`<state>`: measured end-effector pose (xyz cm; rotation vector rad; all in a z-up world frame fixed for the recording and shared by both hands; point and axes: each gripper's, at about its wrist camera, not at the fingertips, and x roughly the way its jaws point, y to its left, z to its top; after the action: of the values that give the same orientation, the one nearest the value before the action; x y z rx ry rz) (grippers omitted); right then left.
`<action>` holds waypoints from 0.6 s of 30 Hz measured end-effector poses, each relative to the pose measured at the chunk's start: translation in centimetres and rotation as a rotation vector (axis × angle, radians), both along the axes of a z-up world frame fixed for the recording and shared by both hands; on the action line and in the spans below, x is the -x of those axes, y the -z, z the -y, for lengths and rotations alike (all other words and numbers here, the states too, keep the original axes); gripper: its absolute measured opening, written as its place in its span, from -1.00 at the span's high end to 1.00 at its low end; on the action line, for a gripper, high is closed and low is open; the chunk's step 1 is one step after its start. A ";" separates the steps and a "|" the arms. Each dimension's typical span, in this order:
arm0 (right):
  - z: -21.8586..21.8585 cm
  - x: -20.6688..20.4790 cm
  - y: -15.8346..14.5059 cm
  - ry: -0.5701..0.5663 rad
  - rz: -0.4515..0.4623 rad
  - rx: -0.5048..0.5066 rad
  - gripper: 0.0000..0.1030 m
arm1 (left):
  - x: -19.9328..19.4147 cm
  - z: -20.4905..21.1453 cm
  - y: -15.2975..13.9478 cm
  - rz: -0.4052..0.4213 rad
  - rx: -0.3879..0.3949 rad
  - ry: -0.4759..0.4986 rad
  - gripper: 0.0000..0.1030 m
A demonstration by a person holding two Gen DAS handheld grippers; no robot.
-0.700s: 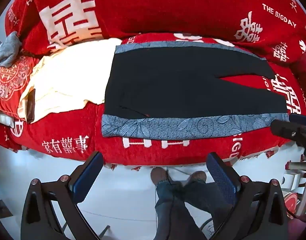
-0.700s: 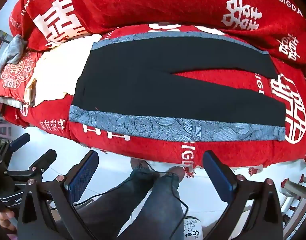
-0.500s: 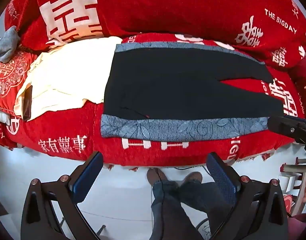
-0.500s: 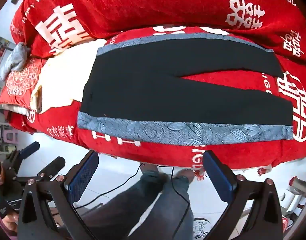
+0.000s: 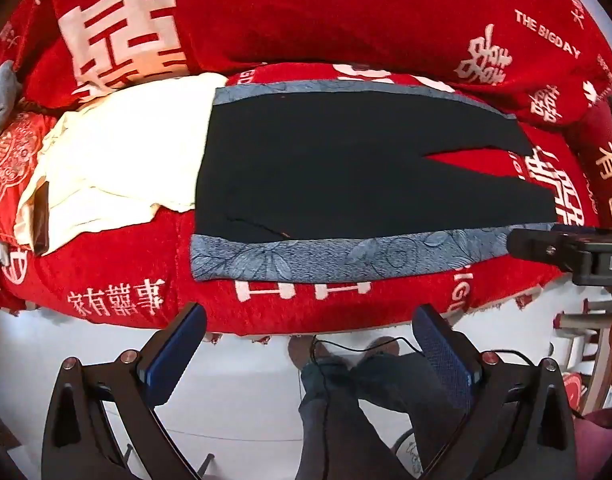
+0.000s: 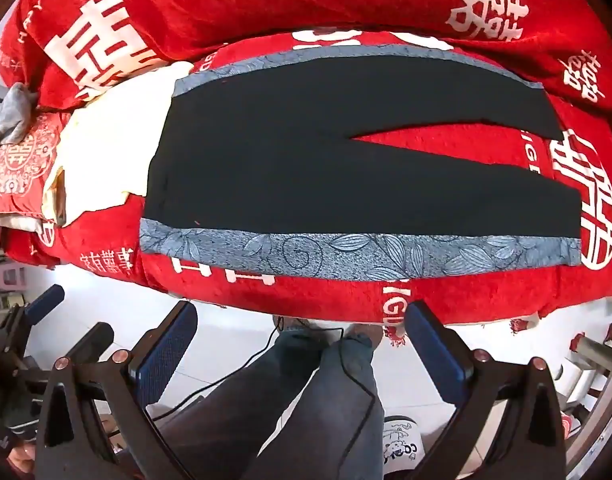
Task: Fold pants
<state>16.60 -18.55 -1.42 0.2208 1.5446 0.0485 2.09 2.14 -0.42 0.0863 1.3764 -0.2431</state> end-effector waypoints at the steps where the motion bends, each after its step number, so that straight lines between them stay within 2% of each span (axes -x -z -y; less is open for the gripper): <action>1: -0.1 -0.1 0.0 -0.005 -0.005 0.009 -1.00 | 0.1 0.1 -0.1 0.006 -0.008 0.004 -1.00; 4: -0.5 -0.3 -0.2 -0.021 -0.009 0.022 -1.00 | 0.0 0.1 -0.2 0.017 -0.033 0.001 -1.00; 11: -1.3 -0.3 -0.5 -0.044 -0.008 0.047 -1.00 | 0.2 -1.5 0.3 -0.002 -0.031 -0.052 -1.00; 18: -2.1 0.1 -0.5 -0.050 -0.007 0.049 -1.00 | 0.2 -2.2 0.6 -0.009 -0.048 -0.066 -1.00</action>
<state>16.55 -16.42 -0.90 0.1435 1.5567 0.0498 1.85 4.34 -0.98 0.0796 1.3916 -0.1550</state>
